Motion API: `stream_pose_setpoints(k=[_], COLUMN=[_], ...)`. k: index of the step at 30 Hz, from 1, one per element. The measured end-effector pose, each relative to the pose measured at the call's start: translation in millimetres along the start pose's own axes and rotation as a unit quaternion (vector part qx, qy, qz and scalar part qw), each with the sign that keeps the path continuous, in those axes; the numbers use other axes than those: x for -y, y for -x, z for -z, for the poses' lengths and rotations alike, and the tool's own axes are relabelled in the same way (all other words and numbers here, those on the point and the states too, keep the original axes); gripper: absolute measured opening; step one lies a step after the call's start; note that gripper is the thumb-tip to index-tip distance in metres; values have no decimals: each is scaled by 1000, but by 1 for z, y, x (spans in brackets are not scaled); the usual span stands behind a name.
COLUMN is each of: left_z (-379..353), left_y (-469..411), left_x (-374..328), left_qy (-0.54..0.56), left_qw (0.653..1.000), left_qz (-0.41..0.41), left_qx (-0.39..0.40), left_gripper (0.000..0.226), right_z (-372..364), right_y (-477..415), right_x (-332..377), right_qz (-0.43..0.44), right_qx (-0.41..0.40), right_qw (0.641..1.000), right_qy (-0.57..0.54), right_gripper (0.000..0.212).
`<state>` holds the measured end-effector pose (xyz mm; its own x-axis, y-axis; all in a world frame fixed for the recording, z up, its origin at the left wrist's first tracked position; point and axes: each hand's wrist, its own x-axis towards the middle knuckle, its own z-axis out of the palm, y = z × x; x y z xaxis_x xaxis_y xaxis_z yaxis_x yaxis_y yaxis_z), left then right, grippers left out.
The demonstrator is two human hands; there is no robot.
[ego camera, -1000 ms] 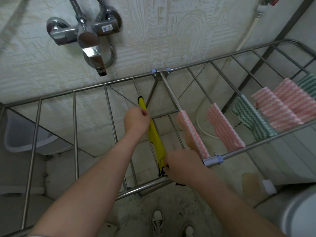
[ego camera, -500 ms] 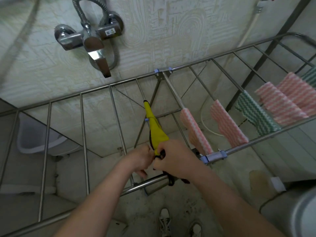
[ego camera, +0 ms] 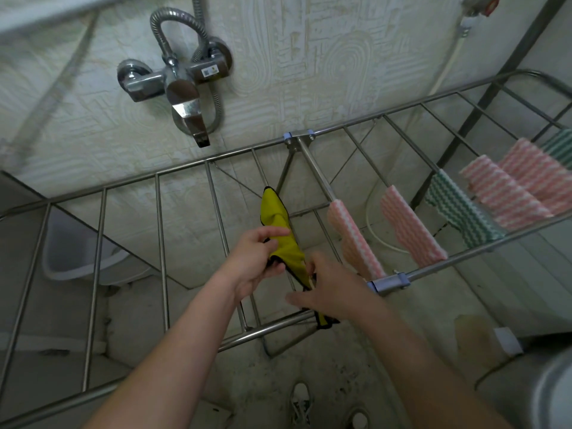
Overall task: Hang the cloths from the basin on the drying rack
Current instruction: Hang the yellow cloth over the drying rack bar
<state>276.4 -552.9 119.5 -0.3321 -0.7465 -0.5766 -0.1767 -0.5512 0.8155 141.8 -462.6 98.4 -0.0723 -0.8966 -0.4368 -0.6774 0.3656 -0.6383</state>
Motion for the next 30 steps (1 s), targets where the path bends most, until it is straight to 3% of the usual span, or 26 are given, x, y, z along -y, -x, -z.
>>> stream_pose_setpoints(k=[2,3,8,11,19,21,23,26,30], left_z=[-7,-11,-19,-28,-71,-49,-20,27,64], left_y=[8,12,18,3,-40,-45,-52,-61,-75], left_x=[-10,-14,-50,-77,-121,-123,-118,-97,-62], left_qy=[-3,-9,30,32,31,18,-28,-183,-420], left_qw=[999,998,989,982,981,979,982,971,889], left_qz=[-36,-54,-145,-186,-182,-196,-184,-143,-130], left_qx=[18,23,28,22,67,44,8,-64,-129], left_gripper=[31,32,33,31,24,25,26,26,26], right_z=[-12,-17,-18,-2,31,28,21,-1,-32], right_y=[-6,-10,-18,-10,30,37,40,34,19], right_x=[3,6,5,-9,5,20,37,58,74], right_qz=[-21,-18,-24,-38,-25,-5,24,52,63], right_qx=[-32,-64,-198,-190,-164,-139,-103,-51,16], right_qw=[998,996,974,977,984,988,990,991,989], right_qy=[48,61,107,93,68,72,92,111,134], right_gripper=[62,61,15,14,4,28,36,37,39])
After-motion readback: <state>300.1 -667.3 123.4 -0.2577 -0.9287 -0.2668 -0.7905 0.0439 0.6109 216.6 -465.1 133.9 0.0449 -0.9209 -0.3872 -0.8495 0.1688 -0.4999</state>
